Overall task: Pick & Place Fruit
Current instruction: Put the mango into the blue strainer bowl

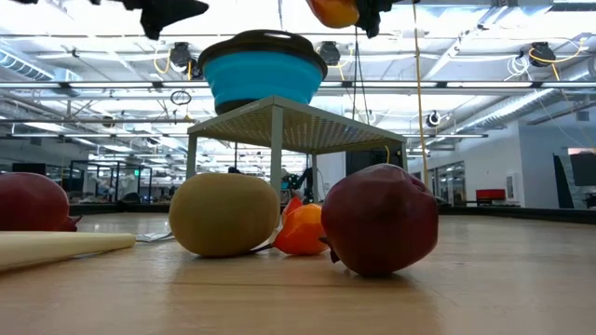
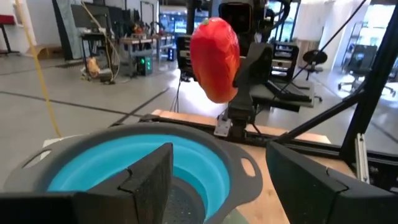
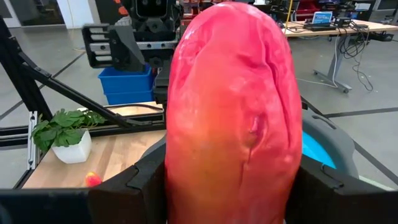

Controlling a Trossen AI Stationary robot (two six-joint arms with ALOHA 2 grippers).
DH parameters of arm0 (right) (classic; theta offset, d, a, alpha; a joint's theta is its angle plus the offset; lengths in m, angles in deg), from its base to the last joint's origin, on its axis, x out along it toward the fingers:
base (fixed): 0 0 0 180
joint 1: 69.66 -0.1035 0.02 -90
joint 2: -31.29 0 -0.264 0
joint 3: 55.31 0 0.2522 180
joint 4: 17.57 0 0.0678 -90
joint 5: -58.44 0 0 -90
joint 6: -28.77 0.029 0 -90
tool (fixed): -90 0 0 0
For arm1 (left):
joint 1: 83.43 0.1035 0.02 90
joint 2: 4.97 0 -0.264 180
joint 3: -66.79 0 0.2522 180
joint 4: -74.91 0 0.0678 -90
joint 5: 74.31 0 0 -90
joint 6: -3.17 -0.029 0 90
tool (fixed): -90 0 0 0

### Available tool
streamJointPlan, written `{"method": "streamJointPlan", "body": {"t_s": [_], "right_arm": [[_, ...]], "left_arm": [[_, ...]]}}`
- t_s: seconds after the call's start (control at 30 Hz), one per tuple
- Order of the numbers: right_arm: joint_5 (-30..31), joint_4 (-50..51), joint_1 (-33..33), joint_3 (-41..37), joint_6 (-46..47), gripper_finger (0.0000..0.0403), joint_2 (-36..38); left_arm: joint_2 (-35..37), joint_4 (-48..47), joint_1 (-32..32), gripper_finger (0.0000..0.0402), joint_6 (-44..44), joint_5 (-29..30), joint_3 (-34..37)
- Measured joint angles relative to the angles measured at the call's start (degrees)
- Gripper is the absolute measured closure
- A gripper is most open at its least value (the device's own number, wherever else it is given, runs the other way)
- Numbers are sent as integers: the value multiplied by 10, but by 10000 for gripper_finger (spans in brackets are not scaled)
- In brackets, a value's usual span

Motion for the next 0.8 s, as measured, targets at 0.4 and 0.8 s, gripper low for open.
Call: {"method": "streamJointPlan", "body": {"t_s": [0.4, 0.8], "right_arm": [[-2, 6, -1, 0, 3, 184, 0], [-35, -16, -1, 0, 19, 184, 0]], "left_arm": [[-81, -15, 0, 147, -58, -1, -97], [-150, 71, 4, 147, -56, -2, -118]]}}
